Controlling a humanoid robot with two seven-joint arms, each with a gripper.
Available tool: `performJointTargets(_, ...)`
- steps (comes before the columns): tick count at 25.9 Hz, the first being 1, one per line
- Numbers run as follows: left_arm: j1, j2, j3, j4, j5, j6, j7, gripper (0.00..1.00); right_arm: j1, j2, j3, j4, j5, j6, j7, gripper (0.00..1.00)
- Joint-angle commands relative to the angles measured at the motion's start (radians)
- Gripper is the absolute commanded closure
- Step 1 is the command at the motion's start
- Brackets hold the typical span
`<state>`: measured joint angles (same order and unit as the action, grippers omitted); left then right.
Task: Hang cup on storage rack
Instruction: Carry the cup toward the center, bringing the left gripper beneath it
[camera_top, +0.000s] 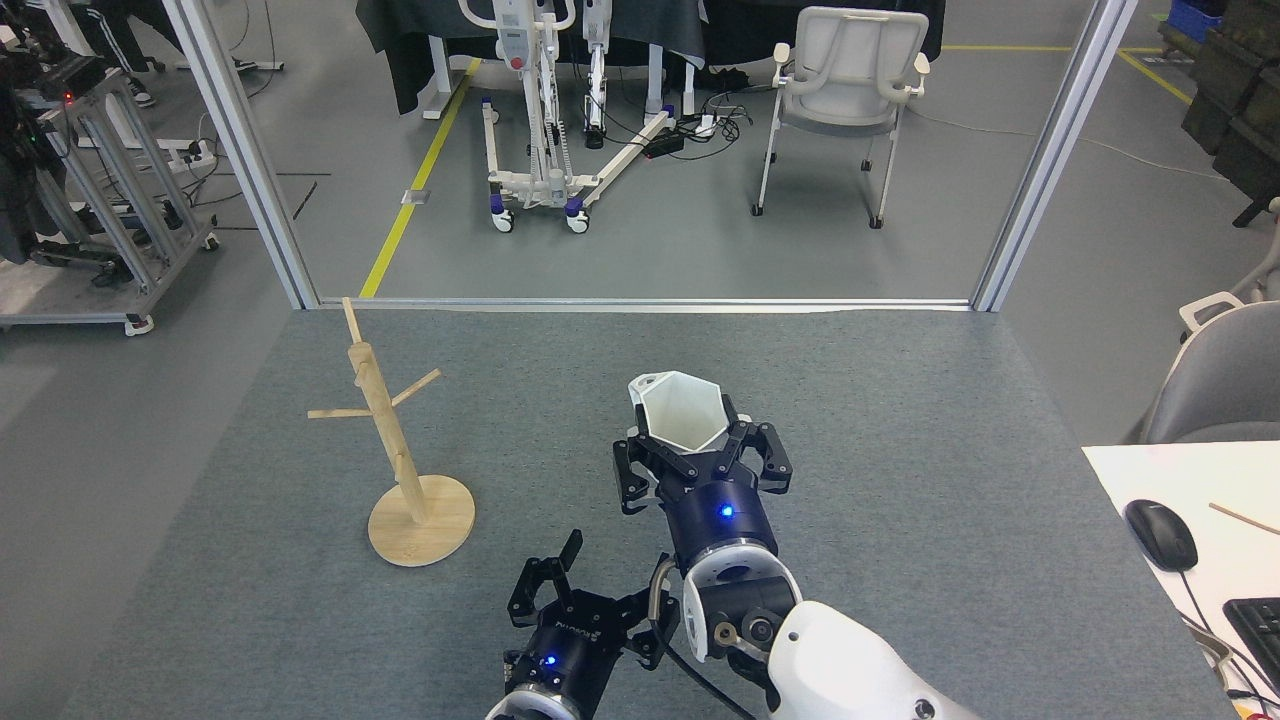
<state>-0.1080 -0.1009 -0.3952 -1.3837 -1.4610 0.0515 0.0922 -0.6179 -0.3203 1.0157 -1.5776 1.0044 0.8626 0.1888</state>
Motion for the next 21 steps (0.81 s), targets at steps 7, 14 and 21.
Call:
performJointTargets(7,-0.009,-0.029,-0.169,-0.057,-0.006,0.248,-0.005,0.17,-0.075,0.033,0.05,0.001,-0.05,0.102,0.086,1.0)
performJointTargets(14,-0.044,-0.033,-0.178,-0.075,-0.004,0.304,-0.006,0.15,-0.091,0.032,0.05,0.001,-0.049,0.136,0.159,1.0)
performJointTargets(21,-0.068,-0.034,-0.182,-0.075,0.001,0.309,-0.009,0.14,-0.094,0.033,0.047,0.002,-0.049,0.138,0.161,1.0)
